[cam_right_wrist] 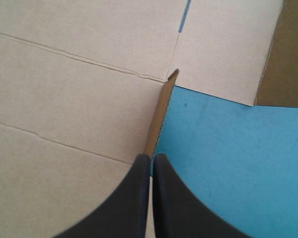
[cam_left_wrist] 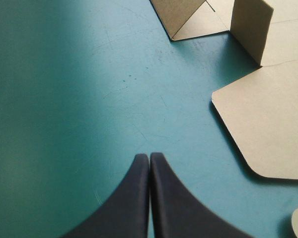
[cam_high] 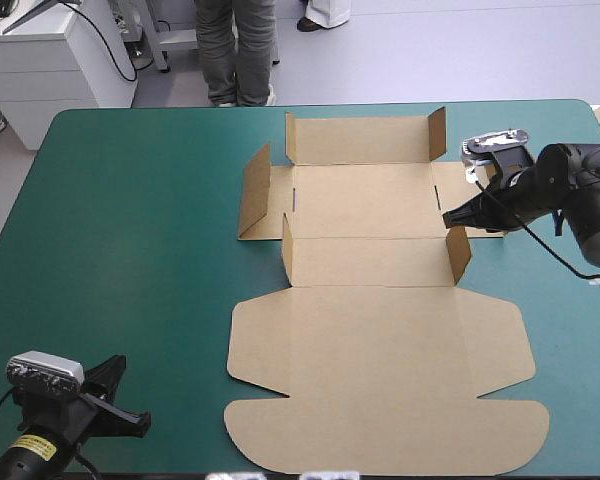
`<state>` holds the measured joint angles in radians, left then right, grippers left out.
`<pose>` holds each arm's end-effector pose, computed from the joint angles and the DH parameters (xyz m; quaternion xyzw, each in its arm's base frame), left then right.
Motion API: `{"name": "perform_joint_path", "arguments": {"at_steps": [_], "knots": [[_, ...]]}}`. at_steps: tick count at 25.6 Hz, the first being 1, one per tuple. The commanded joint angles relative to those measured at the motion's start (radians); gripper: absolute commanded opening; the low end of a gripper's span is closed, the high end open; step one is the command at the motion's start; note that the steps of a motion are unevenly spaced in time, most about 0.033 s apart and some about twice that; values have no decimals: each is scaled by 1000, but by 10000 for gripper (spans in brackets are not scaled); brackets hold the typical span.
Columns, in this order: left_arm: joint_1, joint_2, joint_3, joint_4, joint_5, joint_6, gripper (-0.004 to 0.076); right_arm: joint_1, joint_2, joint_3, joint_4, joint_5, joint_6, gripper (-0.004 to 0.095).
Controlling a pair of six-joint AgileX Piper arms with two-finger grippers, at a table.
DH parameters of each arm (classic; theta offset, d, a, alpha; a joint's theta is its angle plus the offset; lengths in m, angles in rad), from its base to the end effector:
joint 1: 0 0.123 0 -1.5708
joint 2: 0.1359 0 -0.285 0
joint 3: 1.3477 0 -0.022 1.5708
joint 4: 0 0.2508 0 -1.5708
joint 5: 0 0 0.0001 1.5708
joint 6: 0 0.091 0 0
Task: Fold the box
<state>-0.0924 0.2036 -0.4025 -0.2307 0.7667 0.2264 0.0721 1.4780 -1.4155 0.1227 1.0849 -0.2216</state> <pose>0.0443 -0.0186 0.2692 0.1057 0.8433 -0.0765 0.5213 0.3053 0.0319 0.3571 -0.1275 0.9574 0.0407 0.2558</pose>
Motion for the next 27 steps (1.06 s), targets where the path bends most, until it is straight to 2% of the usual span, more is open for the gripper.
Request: {"name": "perform_joint_path", "arguments": {"at_steps": [1,4,6,15,23,27], "knots": [[2,16,-26,-21,-65,0,-8,-8,4,-38,-47,-39,21,163],[2,18,-26,-21,-65,-2,-8,-8,39,-38,-54,-39,38,340],[2,18,-26,-21,-65,-2,-8,-8,60,-38,-52,-37,38,399],[2,18,-26,-21,-65,-4,-8,-8,174,-102,-22,-36,38,406],[2,18,-26,-21,-65,-8,-8,-7,304,-204,30,26,38,398],[2,18,-26,-21,-65,-8,-8,-7,355,-204,15,78,38,398]]}}
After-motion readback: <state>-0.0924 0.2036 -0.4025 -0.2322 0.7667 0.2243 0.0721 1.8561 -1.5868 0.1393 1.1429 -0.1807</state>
